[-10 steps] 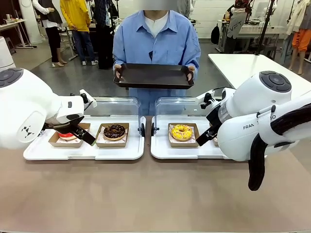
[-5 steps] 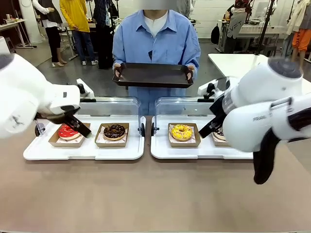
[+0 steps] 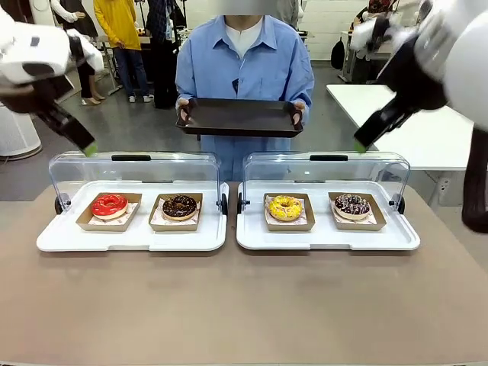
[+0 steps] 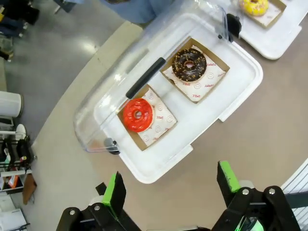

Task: Provide the desired donut to the person.
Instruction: Pick up and lift the Paper togo box containing the Donut pointed at by the person.

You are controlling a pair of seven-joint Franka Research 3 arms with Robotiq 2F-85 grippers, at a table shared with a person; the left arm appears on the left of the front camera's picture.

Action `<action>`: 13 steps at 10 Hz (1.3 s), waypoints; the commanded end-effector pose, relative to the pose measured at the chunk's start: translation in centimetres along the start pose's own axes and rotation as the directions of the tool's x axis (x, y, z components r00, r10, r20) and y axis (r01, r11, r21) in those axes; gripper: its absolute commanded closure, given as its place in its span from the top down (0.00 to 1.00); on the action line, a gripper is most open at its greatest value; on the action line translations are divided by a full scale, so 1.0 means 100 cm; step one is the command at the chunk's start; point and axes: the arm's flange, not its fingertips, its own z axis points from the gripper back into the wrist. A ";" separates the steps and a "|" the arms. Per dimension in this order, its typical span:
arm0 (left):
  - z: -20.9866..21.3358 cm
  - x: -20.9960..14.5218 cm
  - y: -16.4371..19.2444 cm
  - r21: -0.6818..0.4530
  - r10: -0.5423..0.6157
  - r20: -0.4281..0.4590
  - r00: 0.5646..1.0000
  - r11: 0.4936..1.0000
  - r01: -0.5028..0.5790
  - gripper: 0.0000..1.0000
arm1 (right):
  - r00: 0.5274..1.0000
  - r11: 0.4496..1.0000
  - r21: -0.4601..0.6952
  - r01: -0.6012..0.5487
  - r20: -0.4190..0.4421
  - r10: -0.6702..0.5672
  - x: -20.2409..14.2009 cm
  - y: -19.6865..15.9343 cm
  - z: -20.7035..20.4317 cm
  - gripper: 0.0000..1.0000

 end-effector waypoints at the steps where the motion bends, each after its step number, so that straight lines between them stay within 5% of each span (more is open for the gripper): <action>1: 0.013 0.009 0.002 0.087 0.037 0.040 0.999 0.995 -0.041 1.00 | 0.999 0.993 -0.111 0.026 -0.036 -0.030 0.006 0.002 -0.002 1.00; 2: 0.000 0.000 0.000 0.000 0.000 0.000 1.000 1.000 0.000 1.00 | 0.999 0.915 -0.401 0.038 -0.010 -0.046 -0.004 0.008 -0.020 1.00; 3: 0.000 0.000 0.000 0.000 0.000 0.000 1.000 1.000 0.000 1.00 | 1.000 0.999 -0.033 0.010 0.005 -0.010 0.005 -0.001 0.014 1.00; 5: 0.000 0.000 0.000 0.000 0.000 0.000 1.000 1.000 0.000 1.00 | 1.000 0.999 -0.033 0.010 0.005 -0.010 0.005 -0.001 0.014 1.00; 6: 0.000 0.000 0.000 0.000 0.000 0.000 1.000 1.000 0.000 1.00 | 1.000 0.990 -0.138 0.012 0.011 -0.011 0.005 0.001 0.010 1.00; 7: 0.001 0.001 0.001 0.009 0.008 -0.007 1.000 1.000 -0.008 1.00 | 0.993 0.989 0.131 0.075 -0.103 -0.061 0.005 -0.038 -0.006 1.00; 8: -0.004 -0.005 0.032 -0.305 0.006 -0.008 1.000 0.952 -0.009 1.00 | 0.983 0.930 0.330 0.164 -0.137 -0.125 0.001 -0.080 -0.014 1.00; 10: -0.011 -0.013 0.081 -0.545 -0.011 0.053 0.999 0.837 0.039 1.00 | 0.970 0.777 0.581 0.243 -0.146 -0.194 -0.010 -0.154 -0.026 1.00; 13: -0.024 -0.031 0.144 -0.674 -0.080 0.245 0.966 0.703 0.229 1.00 | 0.969 0.619 0.777 0.114 0.051 -0.242 -0.036 -0.242 -0.046 1.00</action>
